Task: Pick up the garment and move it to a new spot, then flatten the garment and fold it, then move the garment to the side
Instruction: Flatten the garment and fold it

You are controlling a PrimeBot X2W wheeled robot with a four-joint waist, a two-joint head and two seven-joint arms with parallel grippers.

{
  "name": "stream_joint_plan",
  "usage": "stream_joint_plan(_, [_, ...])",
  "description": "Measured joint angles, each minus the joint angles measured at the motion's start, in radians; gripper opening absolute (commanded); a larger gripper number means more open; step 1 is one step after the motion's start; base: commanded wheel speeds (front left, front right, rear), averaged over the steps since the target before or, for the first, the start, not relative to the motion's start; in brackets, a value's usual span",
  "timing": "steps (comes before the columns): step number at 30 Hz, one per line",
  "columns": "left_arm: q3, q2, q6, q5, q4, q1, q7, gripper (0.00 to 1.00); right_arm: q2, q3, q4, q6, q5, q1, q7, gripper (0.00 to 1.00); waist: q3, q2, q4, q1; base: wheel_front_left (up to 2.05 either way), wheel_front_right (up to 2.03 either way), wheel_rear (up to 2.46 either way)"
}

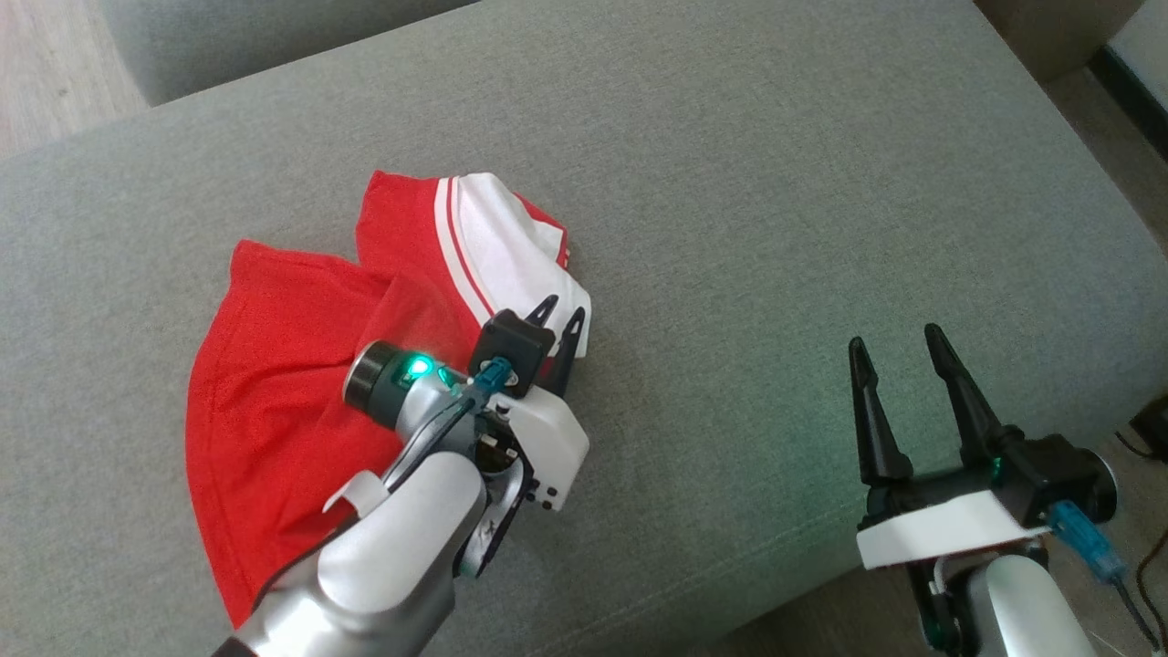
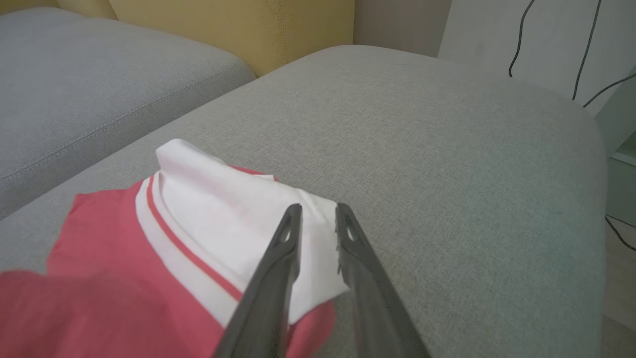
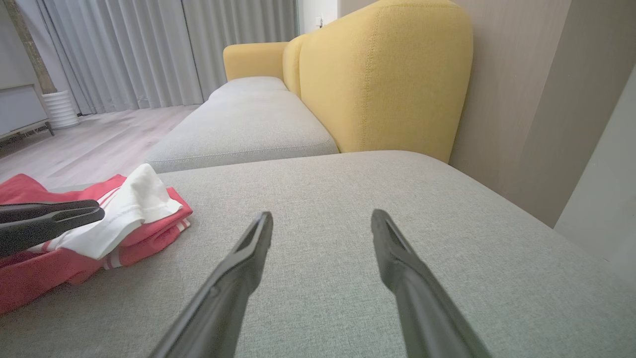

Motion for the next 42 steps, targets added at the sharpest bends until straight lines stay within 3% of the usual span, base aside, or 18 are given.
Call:
stream_joint_plan(11, [-0.010,0.002,0.001,-0.007,0.002,0.000,0.009,0.44,0.000,0.000,0.003,0.000,0.002,0.000,0.000,1.00,0.009,0.0000,-0.010,0.0000,0.00,0.00,0.00])
stream_joint_plan(12, [-0.012,0.003,0.001,-0.007,0.004,0.000,0.009,0.50,0.000,0.000,0.003,0.000,0.002,0.000,0.000,1.00,0.010,0.0000,-0.012,0.0000,0.00,0.00,0.00])
stream_joint_plan(13, [-0.015,0.004,0.003,-0.007,0.007,0.000,0.009,0.73,0.000,0.000,0.003,0.000,0.002,0.000,0.000,1.00,0.012,0.0000,-0.013,0.0000,0.00,0.00,0.00])
stream_joint_plan(14, [-0.017,0.005,0.008,-0.007,0.012,0.000,0.010,0.84,0.000,0.000,0.003,0.000,0.002,0.000,0.000,1.00,0.013,0.0000,-0.014,0.0000,0.00,0.00,0.00])
stream_joint_plan(15, [-0.021,0.007,0.008,-0.006,0.020,0.000,0.017,0.78,0.000,0.000,0.003,0.000,0.004,0.000,0.000,1.00,0.014,0.0000,-0.015,0.0000,0.00,0.00,0.00])
stream_joint_plan(17, [-0.027,0.007,0.008,-0.006,0.038,0.000,0.019,0.49,0.000,0.001,0.003,0.000,0.007,-0.001,0.000,1.00,0.017,0.0000,-0.017,0.0000,0.00,0.00,0.00])
stream_joint_plan(18, [-0.028,0.008,0.008,-0.006,0.044,0.000,0.019,0.46,0.000,0.001,0.003,0.000,0.007,-0.001,0.000,1.00,0.018,0.0000,-0.018,0.0000,0.00,0.00,0.00])
stream_joint_plan(22, [-0.029,0.007,0.008,-0.006,0.066,-0.008,0.017,0.00,0.000,0.002,0.004,0.000,0.007,-0.001,0.000,1.00,0.020,0.0000,-0.020,0.0000,0.00,0.00,0.00])
stream_joint_plan(37, [-0.028,0.004,0.004,-0.037,-0.014,-0.019,-0.007,0.00,0.000,0.001,0.012,0.000,0.007,0.000,0.000,1.00,-0.015,0.0000,-0.011,0.0000,0.00,0.00,0.00])
stream_joint_plan(42, [-0.040,-0.012,-0.056,-0.101,-0.145,-0.009,0.021,0.00,0.000,0.001,0.016,0.000,0.001,0.000,0.000,1.00,-0.033,0.0000,-0.020,0.0000,0.00,0.00,0.00])
